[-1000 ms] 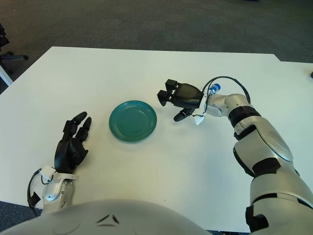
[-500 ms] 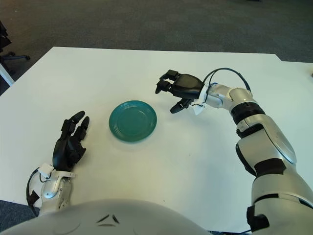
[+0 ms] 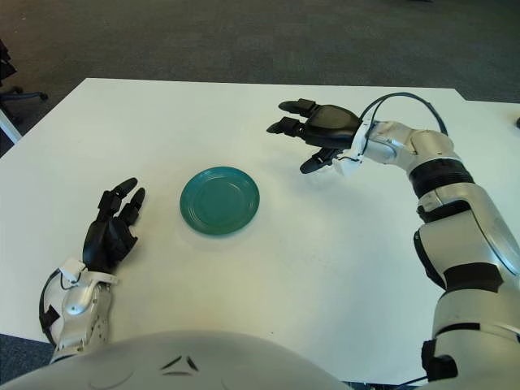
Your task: Put the bottle into the plate.
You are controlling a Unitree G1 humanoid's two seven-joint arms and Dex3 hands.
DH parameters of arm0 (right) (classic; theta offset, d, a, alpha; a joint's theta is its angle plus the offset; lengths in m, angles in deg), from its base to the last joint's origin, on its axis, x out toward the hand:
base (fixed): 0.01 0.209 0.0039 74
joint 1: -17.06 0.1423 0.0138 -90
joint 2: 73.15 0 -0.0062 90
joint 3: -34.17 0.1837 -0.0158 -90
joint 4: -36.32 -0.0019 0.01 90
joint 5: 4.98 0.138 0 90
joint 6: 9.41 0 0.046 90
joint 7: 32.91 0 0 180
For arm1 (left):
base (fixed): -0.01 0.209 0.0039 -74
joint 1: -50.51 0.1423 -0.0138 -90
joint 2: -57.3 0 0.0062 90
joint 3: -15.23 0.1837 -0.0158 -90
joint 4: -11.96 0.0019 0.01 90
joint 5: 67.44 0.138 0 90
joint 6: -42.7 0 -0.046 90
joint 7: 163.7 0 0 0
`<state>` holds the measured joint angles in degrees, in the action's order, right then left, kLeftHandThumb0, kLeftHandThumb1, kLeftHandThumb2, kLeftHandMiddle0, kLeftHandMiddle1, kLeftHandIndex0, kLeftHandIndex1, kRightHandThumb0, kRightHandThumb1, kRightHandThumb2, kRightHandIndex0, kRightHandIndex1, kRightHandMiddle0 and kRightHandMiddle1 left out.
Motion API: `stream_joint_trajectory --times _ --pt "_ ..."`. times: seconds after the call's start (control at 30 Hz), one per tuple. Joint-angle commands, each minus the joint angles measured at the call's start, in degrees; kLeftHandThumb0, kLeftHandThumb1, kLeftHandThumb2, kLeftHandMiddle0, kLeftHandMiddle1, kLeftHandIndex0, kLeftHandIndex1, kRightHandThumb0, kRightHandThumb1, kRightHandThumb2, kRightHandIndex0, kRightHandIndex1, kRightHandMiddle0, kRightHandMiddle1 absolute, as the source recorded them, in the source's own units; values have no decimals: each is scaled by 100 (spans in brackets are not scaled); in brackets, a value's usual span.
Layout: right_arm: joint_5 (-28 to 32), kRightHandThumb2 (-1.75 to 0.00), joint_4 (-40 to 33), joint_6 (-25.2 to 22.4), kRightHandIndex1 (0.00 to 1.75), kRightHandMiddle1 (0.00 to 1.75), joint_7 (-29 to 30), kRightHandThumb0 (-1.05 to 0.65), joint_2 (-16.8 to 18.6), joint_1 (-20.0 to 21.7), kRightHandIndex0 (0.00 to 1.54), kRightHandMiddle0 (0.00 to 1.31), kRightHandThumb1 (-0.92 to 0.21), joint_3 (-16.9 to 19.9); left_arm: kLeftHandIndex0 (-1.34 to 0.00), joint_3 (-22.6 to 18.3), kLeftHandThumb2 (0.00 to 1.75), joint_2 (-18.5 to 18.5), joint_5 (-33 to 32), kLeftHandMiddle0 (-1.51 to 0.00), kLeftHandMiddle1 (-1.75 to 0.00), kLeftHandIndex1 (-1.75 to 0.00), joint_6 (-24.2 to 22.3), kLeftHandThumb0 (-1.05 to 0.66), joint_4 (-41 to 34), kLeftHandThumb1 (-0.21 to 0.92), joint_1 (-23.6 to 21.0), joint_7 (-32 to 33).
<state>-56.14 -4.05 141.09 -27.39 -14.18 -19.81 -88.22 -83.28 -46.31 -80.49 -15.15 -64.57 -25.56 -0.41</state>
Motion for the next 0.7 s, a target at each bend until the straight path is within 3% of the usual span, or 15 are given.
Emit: stream_joint_trajectory --times 0.0,0.43,0.67 --pt "-205 -66 32 -97 0 6 43 -105 -120 51 1 0 -92 -13 0 -40 97 -59 -151 -29 0 -74 15 -90 448 92 117 -108" --pt "-181 -66 65 -20 0 0 -257 -105 -383 -47 0 0 -92 39 0 -228 97 44 -302 -29 0 -74 16 -90 601 92 26 -329" --pt "-318 -65 306 -295 0 0 -51 -105 -399 -131 0 0 -92 21 0 -323 97 119 -395 -29 0 -74 -1 -90 684 92 -30 -441"
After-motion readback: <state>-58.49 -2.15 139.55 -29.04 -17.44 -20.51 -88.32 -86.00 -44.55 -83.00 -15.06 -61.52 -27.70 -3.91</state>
